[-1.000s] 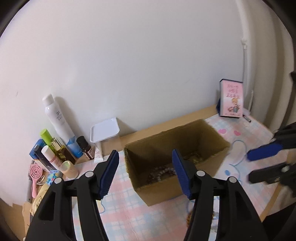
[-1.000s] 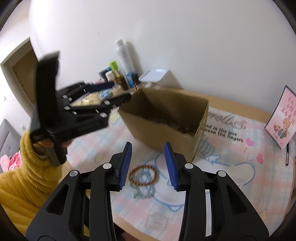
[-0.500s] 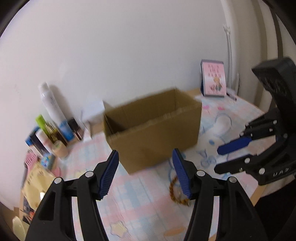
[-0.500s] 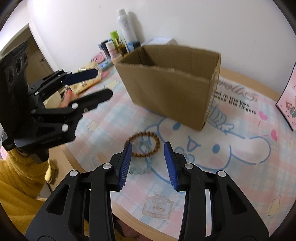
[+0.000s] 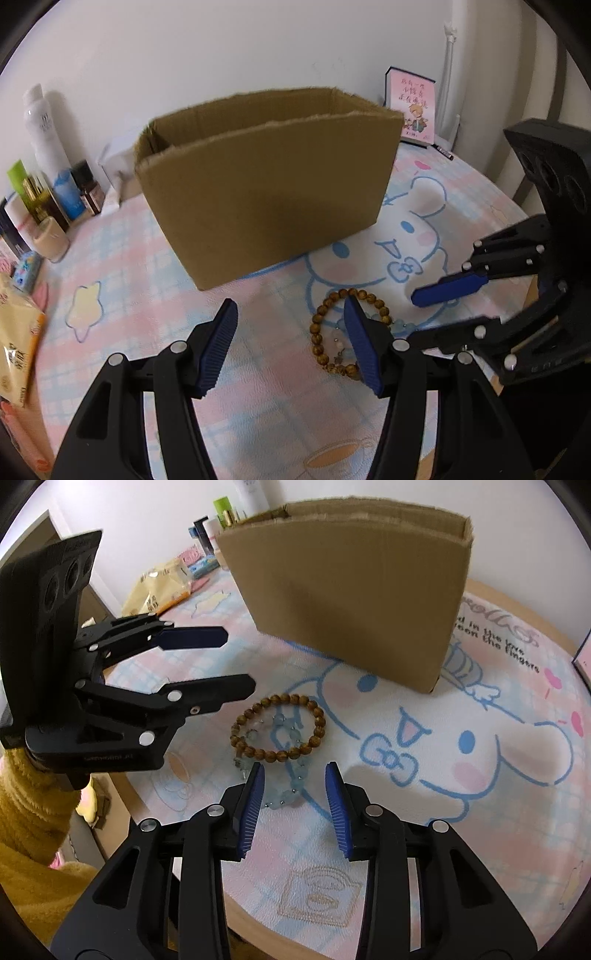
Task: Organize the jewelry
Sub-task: 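Grasp the brown wooden bracelet with the left tool while the right tool grasps the pale blue bracelet, then carry both bracelets into the box and open both tools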
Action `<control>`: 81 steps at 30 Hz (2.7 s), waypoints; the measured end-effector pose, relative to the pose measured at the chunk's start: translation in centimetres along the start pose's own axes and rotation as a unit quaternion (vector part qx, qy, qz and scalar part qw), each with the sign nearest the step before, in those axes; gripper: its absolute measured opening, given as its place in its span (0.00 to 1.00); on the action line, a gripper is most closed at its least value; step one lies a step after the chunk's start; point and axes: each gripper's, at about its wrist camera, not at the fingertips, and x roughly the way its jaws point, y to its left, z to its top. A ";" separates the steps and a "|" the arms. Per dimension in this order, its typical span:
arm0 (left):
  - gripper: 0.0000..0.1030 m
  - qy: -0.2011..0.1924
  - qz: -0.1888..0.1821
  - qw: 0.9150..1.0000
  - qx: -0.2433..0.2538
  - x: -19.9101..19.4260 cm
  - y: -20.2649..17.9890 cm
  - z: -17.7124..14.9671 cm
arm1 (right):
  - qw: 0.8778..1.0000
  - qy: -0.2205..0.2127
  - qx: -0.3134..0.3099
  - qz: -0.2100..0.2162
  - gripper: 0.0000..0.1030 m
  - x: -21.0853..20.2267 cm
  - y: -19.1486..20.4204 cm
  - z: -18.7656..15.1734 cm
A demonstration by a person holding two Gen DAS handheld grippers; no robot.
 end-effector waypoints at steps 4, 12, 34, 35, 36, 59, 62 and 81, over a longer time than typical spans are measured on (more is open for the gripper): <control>0.47 0.017 -0.009 1.000 0.006 1.1 -0.3 0.0 | 1.000 0.008 -0.007 0.000 0.28 0.8 0.3 0.0; 0.33 0.039 -0.025 0.999 0.008 2.5 -0.6 0.0 | 0.999 0.005 -0.025 -0.019 0.23 1.3 1.0 -0.1; 0.07 0.039 0.003 0.999 0.015 2.4 -1.5 0.0 | 0.995 -0.024 -0.072 -0.066 0.07 0.9 2.3 0.0; 0.07 0.036 0.001 0.999 0.013 2.1 -1.4 0.0 | 0.995 -0.027 -0.071 -0.060 0.07 0.6 2.2 0.1; 0.07 0.030 -0.002 0.999 0.011 1.5 -1.3 0.1 | 0.996 -0.034 -0.066 -0.054 0.07 0.2 2.1 0.3; 0.07 -0.079 -0.063 0.995 -0.027 -6.9 -0.4 3.0 | 0.989 -0.145 -0.022 -0.013 0.07 -9.0 2.3 4.2; 0.07 -0.094 -0.076 0.992 -0.035 -7.6 0.0 3.4 | 0.987 -0.156 -0.020 -0.019 0.07 -9.6 2.5 4.9; 0.07 -0.140 -0.087 0.985 -0.055 -9.3 3.8 9.6 | 0.972 -0.229 0.050 -0.019 0.07 -13.8 -0.1 11.0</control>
